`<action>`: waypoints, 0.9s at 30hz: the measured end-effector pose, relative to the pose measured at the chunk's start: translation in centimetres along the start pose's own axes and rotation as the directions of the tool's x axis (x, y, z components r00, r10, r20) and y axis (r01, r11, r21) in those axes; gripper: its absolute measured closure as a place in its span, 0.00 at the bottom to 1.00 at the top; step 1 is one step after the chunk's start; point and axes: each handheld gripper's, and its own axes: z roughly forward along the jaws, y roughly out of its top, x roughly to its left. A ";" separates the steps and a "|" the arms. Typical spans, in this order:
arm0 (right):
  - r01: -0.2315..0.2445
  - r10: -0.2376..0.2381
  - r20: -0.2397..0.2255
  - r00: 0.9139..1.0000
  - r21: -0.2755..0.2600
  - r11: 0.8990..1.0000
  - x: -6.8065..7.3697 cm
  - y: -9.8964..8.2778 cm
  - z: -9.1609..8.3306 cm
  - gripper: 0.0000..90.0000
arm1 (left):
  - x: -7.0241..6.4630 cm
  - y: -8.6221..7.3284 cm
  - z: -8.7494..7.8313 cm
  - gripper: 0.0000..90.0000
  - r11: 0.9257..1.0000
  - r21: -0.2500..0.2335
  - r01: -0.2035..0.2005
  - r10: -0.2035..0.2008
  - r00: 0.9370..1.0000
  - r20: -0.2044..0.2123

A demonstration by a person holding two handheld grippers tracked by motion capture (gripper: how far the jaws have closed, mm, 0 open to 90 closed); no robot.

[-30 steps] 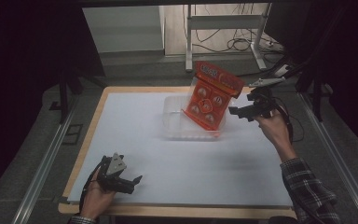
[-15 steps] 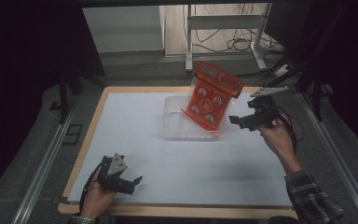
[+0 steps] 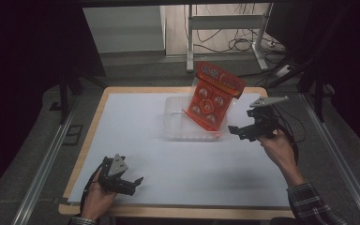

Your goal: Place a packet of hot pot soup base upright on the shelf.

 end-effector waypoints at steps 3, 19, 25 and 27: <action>0.006 -0.006 0.007 1.000 0.003 1.000 0.4 -0.3 0.0 0.00 | 0.0 0.0 0.0 0.00 1.000 0.002 -0.001 0.001 1.000 0.001; 0.015 -0.015 -0.009 1.000 -0.001 1.000 2.5 -1.8 0.1 0.00 | -0.1 0.0 0.1 0.00 1.000 0.002 -0.005 0.005 1.000 0.005; 0.020 -0.019 -0.013 1.000 0.005 1.000 3.2 -2.6 0.1 0.00 | -0.1 0.0 0.1 0.00 1.000 0.003 -0.007 0.007 1.000 0.005; 0.021 -0.021 -0.009 1.000 0.004 1.000 3.4 -2.8 0.0 0.00 | -0.1 0.0 0.1 0.00 1.000 0.003 -0.008 0.008 1.000 0.006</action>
